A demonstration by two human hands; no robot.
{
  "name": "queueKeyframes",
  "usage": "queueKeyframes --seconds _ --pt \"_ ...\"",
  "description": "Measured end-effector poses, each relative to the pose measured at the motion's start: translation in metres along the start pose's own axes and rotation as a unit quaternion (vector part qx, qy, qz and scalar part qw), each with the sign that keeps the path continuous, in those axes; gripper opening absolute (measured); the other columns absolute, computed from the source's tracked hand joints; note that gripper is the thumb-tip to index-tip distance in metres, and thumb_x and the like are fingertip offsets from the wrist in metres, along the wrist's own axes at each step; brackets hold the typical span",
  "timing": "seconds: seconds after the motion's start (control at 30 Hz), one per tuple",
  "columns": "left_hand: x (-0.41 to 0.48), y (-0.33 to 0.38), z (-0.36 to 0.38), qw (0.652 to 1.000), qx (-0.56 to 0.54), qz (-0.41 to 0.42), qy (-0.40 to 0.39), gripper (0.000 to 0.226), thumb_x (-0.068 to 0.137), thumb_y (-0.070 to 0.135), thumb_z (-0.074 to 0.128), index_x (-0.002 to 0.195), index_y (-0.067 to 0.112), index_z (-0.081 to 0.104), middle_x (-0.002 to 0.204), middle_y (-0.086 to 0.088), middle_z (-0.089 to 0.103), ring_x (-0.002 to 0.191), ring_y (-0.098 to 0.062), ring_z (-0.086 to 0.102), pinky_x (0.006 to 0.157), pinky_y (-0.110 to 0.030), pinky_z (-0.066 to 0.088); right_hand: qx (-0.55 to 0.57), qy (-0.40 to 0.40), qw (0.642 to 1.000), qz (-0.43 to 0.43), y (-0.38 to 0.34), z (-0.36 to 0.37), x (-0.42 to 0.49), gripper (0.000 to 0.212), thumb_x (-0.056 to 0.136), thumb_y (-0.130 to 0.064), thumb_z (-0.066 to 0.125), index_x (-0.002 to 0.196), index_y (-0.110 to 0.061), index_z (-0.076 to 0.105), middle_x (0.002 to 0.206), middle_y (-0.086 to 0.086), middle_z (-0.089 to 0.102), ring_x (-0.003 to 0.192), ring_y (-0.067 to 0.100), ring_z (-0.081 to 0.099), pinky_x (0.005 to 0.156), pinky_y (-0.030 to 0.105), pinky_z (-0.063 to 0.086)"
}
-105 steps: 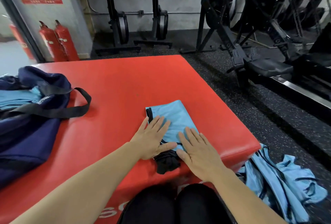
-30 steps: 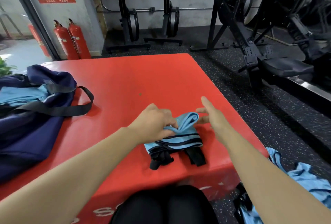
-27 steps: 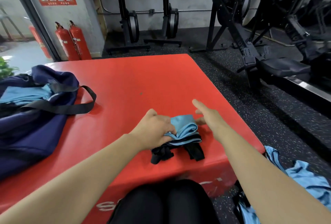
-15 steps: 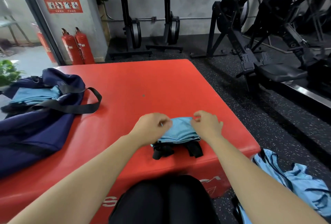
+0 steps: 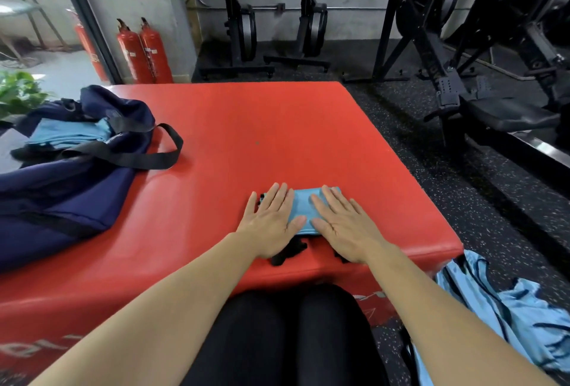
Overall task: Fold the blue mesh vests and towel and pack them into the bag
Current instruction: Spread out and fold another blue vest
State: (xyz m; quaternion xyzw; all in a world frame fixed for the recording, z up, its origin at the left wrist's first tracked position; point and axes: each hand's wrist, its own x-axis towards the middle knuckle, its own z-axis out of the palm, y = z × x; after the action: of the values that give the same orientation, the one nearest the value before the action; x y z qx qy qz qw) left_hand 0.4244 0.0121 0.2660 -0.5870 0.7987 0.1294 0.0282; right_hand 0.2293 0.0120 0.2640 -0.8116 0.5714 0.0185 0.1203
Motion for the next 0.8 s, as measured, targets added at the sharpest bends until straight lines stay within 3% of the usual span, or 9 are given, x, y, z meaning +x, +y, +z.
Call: queueKeyframes --seconds 0.1,0.17,0.23,0.3,0.4,0.57,0.63,0.73,0.8 --pt "-0.002 0.003 -0.008 0.994 -0.095 -0.043 0.031 0.06 0.104 0.048 0.017 0.157 0.024 0.005 0.165 0.003 -0.009 0.15 -0.013 -0.013 0.12 -0.048 -0.006 0.073 0.024 0.997 0.006 -0.003 -0.007 0.0 0.051 0.106 -0.042 0.017 0.155 -0.028 0.019 0.164 -0.007 0.0 0.15 0.01 -0.007 0.121 0.037 0.0" --pt "-0.005 0.005 -0.015 0.968 -0.194 -0.122 0.104 0.054 0.104 0.035 0.029 0.155 0.025 0.017 0.164 0.001 0.009 0.15 -0.019 0.007 0.118 -0.048 0.008 0.17 0.15 0.973 0.045 -0.005 -0.01 0.001 0.038 0.105 -0.027 0.035 0.139 -0.022 0.051 0.154 -0.001 0.037 0.147 0.019 0.021 0.116 0.038 0.02" --pt "-0.008 0.003 -0.022 0.918 -0.288 -0.23 0.149 0.058 0.096 0.025 0.042 0.152 0.021 0.026 0.152 -0.002 0.037 0.14 -0.025 0.034 0.112 -0.046 0.024 0.187 0.25 0.939 0.146 -0.006 -0.013 0.001 0.032 0.095 -0.023 0.051 0.126 -0.023 0.062 0.132 -0.001 0.059 0.131 0.025 0.04 0.102 0.04 0.032" --pt "-0.01 0.0 -0.026 0.868 -0.362 -0.306 0.147 0.052 0.087 0.026 0.052 0.137 0.015 0.044 0.122 -0.002 0.058 0.117 -0.028 0.053 0.106 -0.043 0.037 0.162 0.219 0.926 0.26 -0.006 -0.017 -0.001 0.036 0.088 -0.036 0.058 0.122 -0.025 0.062 0.122 0.0 0.061 0.123 0.027 0.041 0.095 0.04 0.032" --pt "-0.013 0.005 -0.029 0.869 -0.365 -0.323 0.088 0.026 0.075 0.029 0.061 0.093 0.012 0.055 0.07 0.003 0.054 0.072 -0.023 0.054 0.089 -0.039 0.046 0.185 0.122 0.908 0.356 -0.01 -0.022 -0.002 0.039 0.08 -0.049 0.057 0.107 -0.023 0.065 0.114 0.003 0.063 0.119 0.028 0.039 0.09 0.04 0.029" --pt "-0.018 0.019 -0.032 0.886 -0.316 -0.335 0.044 0.012 0.08 0.021 0.058 0.077 0.018 0.046 0.071 0.003 0.056 0.067 -0.014 0.049 0.11 -0.046 0.025 0.193 0.064 0.901 0.383 -0.015 -0.027 0.001 0.04 0.081 -0.046 0.058 0.11 -0.018 0.061 0.117 0.005 0.059 0.125 0.03 0.034 0.087 0.04 0.026" --pt "-0.018 0.022 -0.028 0.878 -0.338 -0.335 0.053 0.01 0.075 0.021 0.056 0.073 0.018 0.046 0.083 -0.002 0.065 0.078 -0.021 0.058 0.11 -0.048 0.03 0.184 0.064 0.908 0.37 -0.019 -0.03 -0.001 0.034 0.084 -0.042 0.056 0.11 -0.02 0.059 0.109 0.003 0.057 0.127 0.029 0.031 0.089 0.04 0.026" --pt "-0.021 0.022 -0.025 0.85 -0.415 -0.314 0.082 0.014 0.073 0.021 0.057 0.067 0.018 0.046 0.083 -0.009 0.065 0.081 -0.024 0.063 0.077 -0.034 0.05 0.19 0.086 0.912 0.353 -0.021 -0.033 -0.005 0.024 0.087 -0.039 0.055 0.103 -0.021 0.056 0.097 0.0 0.048 0.128 0.027 0.032 0.093 0.041 0.025" --pt "-0.029 0.022 -0.03 0.823 -0.479 -0.286 0.105 0.017 0.08 0.017 0.059 0.067 0.016 0.048 0.067 -0.001 0.052 0.061 -0.015 0.05 0.055 -0.026 0.039 0.206 0.087 0.913 0.342 -0.022 -0.034 -0.007 0.021 0.085 -0.038 0.055 0.096 -0.02 0.054 0.098 0.001 0.05 0.125 0.028 0.038 0.093 0.041 0.025"
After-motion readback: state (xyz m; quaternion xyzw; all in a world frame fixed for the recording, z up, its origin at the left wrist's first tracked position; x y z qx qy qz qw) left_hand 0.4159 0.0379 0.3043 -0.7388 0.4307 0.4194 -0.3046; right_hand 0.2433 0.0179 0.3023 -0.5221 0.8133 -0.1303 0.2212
